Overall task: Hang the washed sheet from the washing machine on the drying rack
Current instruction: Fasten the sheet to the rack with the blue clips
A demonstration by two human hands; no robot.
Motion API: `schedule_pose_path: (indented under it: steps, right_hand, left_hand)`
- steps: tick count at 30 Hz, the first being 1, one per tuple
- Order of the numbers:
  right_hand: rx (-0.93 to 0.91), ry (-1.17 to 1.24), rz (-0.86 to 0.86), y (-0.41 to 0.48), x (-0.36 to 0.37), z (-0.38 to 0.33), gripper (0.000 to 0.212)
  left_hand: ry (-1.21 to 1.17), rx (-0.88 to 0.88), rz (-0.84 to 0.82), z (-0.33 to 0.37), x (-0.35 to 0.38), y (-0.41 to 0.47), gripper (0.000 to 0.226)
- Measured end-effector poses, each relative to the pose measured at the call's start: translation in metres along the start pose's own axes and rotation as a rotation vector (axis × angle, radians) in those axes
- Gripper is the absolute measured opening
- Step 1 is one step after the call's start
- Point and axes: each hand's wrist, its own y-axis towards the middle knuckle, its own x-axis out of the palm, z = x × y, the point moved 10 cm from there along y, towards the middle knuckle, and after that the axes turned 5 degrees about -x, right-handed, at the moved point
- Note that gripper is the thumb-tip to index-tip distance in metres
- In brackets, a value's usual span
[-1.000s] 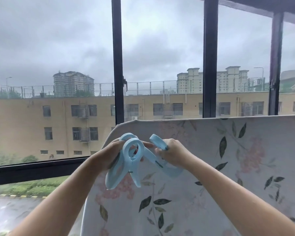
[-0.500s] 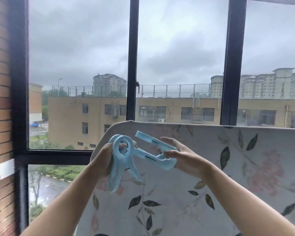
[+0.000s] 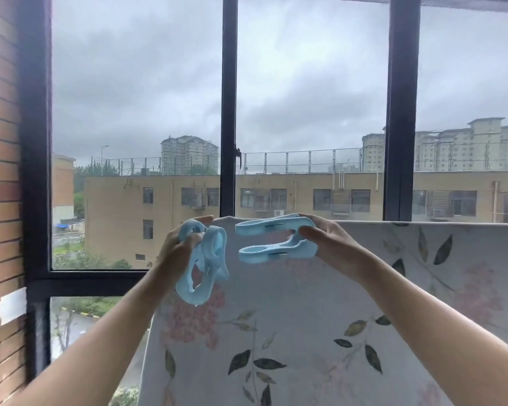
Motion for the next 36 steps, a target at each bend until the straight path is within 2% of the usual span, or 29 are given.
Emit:
schedule_pose_path:
  steps: [2, 3, 6, 8, 10, 13, 16, 18, 22, 26, 28, 36]
  right_hand:
    - [-0.036, -0.153, 0.008, 0.011, -0.005, -0.014, 0.057]
    - [-0.052, -0.220, 0.002, 0.018, -0.007, -0.022, 0.056]
    - [-0.074, -0.323, -0.031, 0.043, -0.009, -0.046, 0.051]
    - [-0.088, -0.399, -0.068, 0.061, -0.008, -0.063, 0.048]
    - [-0.107, -0.505, -0.109, 0.080, -0.007, -0.078, 0.049]
    - [-0.123, -0.644, -0.200, 0.107, -0.003, -0.092, 0.060]
    - [-0.083, -0.768, -0.241, 0.129, -0.004, -0.095, 0.074]
    - [-0.075, -0.842, -0.266, 0.141, 0.000, -0.095, 0.073]
    - [-0.048, -0.863, -0.297, 0.157, 0.010, -0.091, 0.051]
    - [-0.013, -0.876, -0.320, 0.170, 0.021, -0.076, 0.046]
    - [0.001, -0.888, -0.332, 0.173, 0.026, -0.070, 0.045]
    - [0.124, -0.964, -0.398, 0.177, 0.038, -0.044, 0.048]
  left_hand:
    - [0.179, 0.031, -0.040, 0.001, -0.002, 0.012, 0.033]
    - [0.197, 0.013, -0.055, -0.005, -0.003, 0.018, 0.035]
    - [0.167, -0.056, -0.141, -0.022, 0.002, 0.029, 0.021]
    - [0.122, -0.111, -0.141, -0.037, 0.001, 0.037, 0.011]
    - [0.053, -0.146, -0.105, -0.047, -0.001, 0.041, 0.009]
    - [-0.051, -0.136, -0.064, -0.053, 0.004, 0.040, 0.017]
    - [-0.019, -0.092, -0.025, -0.057, 0.005, 0.042, 0.022]
    - [-0.016, -0.067, -0.016, -0.057, 0.004, 0.043, 0.020]
    - [-0.062, -0.051, -0.006, -0.057, 0.003, 0.044, 0.011]
    - [-0.078, -0.047, -0.011, -0.057, 0.003, 0.044, 0.016]
    - [-0.081, -0.046, -0.013, -0.058, 0.003, 0.044, 0.010]
    - [-0.029, -0.025, -0.009, -0.060, 0.008, 0.046, 0.012]
